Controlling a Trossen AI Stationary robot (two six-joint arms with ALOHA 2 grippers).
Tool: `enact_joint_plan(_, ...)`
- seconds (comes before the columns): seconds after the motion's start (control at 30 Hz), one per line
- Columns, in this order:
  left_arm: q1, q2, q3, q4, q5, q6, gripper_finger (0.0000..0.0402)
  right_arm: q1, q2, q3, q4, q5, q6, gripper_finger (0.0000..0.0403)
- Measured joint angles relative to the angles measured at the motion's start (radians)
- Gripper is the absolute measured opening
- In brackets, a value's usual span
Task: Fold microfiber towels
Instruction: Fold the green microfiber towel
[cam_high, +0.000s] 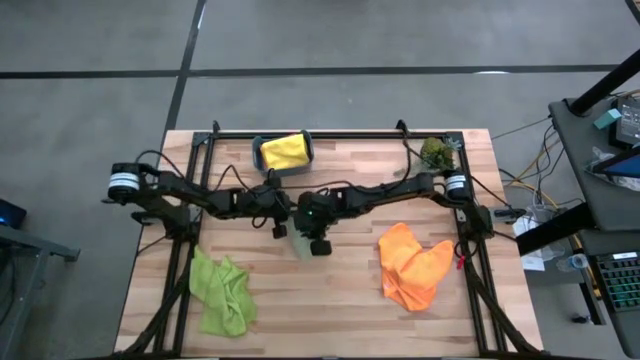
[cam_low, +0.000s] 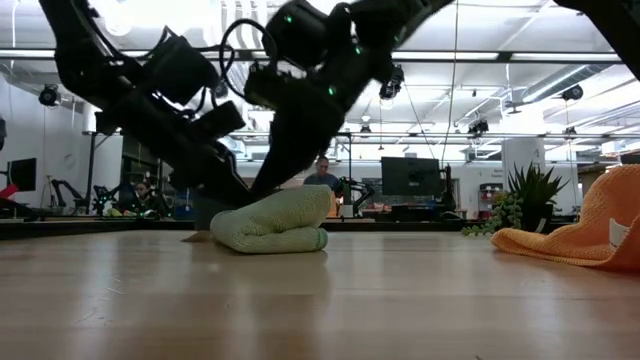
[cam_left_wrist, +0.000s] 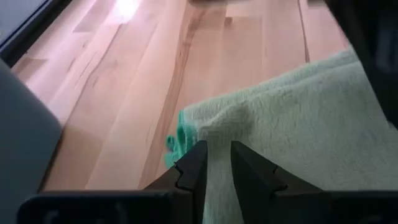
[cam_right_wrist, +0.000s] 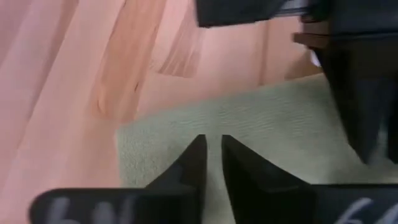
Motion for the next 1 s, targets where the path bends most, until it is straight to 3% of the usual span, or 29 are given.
enact_joint_plan(0.17, 0.001, 0.075, 0.000, 0.074, -0.001, 0.000, 0.0058, 0.002, 0.000, -0.140, 0.227, -0.019, 0.003, 0.0011)
enact_joint_plan(0.4, 0.002, 0.151, 0.003, 0.093, -0.031, -0.001, 0.0058, 0.001, 0.000, -0.313, 0.540, -0.096, 0.028, 0.0009)
enact_joint_plan(0.67, 0.003, 0.154, 0.008, 0.085, -0.047, 0.002, 0.0058, -0.003, 0.000, -0.461, 0.790, -0.147, 0.104, 0.0009)
enact_joint_plan(1.0, 0.005, 0.154, 0.008, 0.081, -0.061, 0.002, 0.0058, -0.003, -0.022, -0.537, 0.844, -0.160, 0.162, 0.0009)
